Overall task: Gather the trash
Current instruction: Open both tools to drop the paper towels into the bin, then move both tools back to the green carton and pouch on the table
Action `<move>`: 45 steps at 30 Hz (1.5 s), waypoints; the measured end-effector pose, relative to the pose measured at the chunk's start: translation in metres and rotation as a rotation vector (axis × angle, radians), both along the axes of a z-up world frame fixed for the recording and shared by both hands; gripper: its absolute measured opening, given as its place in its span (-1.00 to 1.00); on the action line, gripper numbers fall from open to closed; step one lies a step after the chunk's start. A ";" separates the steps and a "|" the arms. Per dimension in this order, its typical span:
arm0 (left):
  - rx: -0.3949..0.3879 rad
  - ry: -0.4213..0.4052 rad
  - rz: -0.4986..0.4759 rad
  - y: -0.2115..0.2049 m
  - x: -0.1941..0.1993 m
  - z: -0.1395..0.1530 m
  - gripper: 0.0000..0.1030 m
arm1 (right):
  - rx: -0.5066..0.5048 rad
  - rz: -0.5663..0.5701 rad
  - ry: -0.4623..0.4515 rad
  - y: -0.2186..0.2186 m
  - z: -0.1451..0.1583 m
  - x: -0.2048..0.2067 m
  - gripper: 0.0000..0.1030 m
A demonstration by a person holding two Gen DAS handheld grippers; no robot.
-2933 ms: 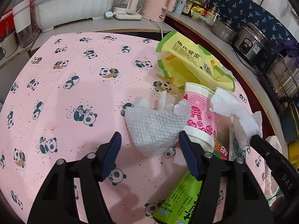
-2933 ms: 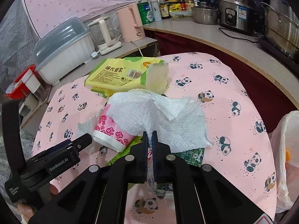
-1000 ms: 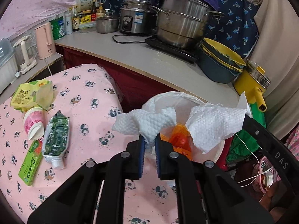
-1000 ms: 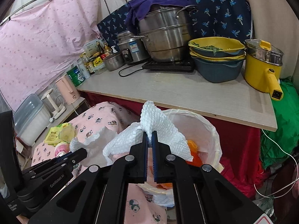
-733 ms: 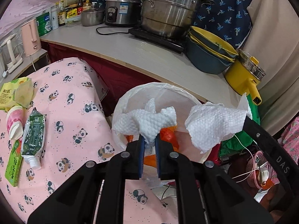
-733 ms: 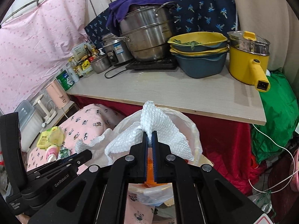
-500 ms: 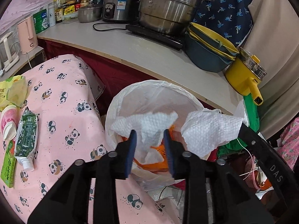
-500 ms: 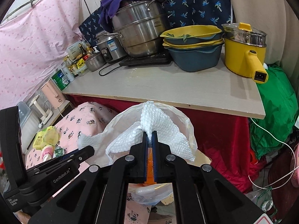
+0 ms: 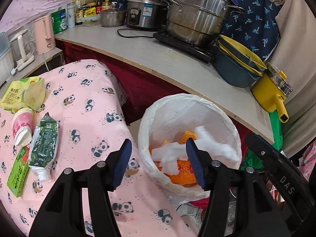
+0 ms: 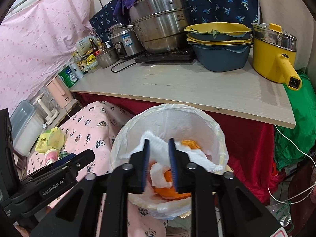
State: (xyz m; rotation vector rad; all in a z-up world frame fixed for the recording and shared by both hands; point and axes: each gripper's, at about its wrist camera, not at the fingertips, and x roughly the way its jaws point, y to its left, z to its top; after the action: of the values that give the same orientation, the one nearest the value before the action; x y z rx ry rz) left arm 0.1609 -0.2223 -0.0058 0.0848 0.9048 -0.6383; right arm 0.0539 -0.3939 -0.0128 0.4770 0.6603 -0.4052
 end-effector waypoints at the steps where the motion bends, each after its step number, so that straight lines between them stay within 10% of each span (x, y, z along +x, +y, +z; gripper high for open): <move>1: 0.005 -0.007 0.002 0.001 0.000 0.000 0.11 | -0.001 0.002 -0.002 0.002 0.001 0.001 -0.45; 45: 0.034 -0.096 0.260 0.160 0.022 0.008 0.69 | -0.080 0.218 0.000 0.138 0.029 0.046 0.10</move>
State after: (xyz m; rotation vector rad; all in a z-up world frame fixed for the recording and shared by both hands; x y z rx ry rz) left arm 0.1829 -0.0627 0.0022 0.0273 0.8171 -0.3743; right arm 0.1001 -0.2561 0.0161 0.3249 0.6863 -0.2242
